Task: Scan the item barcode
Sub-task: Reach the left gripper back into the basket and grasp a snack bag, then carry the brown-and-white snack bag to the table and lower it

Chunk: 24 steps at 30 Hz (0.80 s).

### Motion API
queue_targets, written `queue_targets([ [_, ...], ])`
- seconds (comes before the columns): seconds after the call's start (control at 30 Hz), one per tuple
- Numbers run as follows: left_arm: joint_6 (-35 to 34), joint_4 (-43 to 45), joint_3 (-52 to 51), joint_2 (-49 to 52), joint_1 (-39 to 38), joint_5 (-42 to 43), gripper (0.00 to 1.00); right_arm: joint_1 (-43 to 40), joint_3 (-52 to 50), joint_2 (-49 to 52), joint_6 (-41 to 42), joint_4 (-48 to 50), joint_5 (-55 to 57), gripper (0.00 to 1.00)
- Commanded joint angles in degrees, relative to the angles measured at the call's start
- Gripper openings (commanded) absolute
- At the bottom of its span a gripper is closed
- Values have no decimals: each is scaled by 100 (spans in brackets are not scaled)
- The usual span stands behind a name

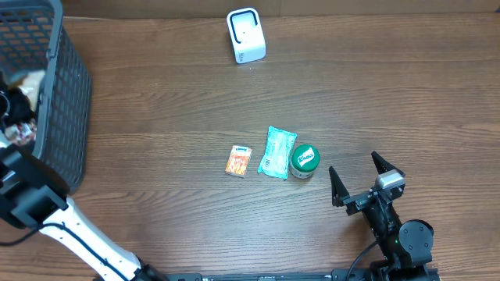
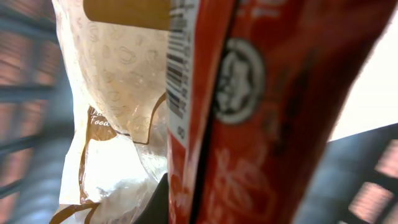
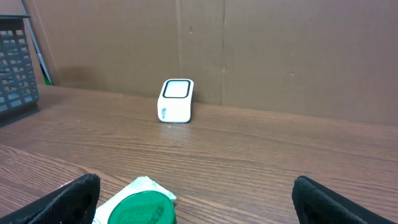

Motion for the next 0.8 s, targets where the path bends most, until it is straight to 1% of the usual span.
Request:
queue_targets([
  [0.0, -396, 85, 205, -935, -48, 76, 4, -26, -61, -50, 17, 26, 24, 100],
  [0.17, -702, 184, 205, -1729, -76, -35, 4, -26, -61, -50, 17, 26, 24, 100],
  [0.2, -909, 190, 205, -2052, -76, -90, 4, -26, -61, -50, 17, 26, 24, 100],
  [0.4, -1543, 146, 205, -2975, -129, -59, 4, -26, -61, -50, 17, 26, 24, 100],
  [0.43, -1690, 26, 205, -3279, -192, 153, 4, -26, -61, -50, 17, 26, 24, 100],
  [0.47, -1836, -105, 205, -3552, -234, 656, 4, -26, -61, -50, 17, 26, 24, 100],
  [0.5, -1952, -166, 205, -3692, -254, 946, 4, -26, -61, -50, 17, 26, 24, 100],
  [0.6, -2068, -409, 205, -4050, -382, 1585, 5, -26, -61, -50, 17, 26, 24, 100],
  [0.77, -2041, -901, 203, -4406, -894, 1665, 4, -26, -61, -50, 17, 26, 24, 100],
])
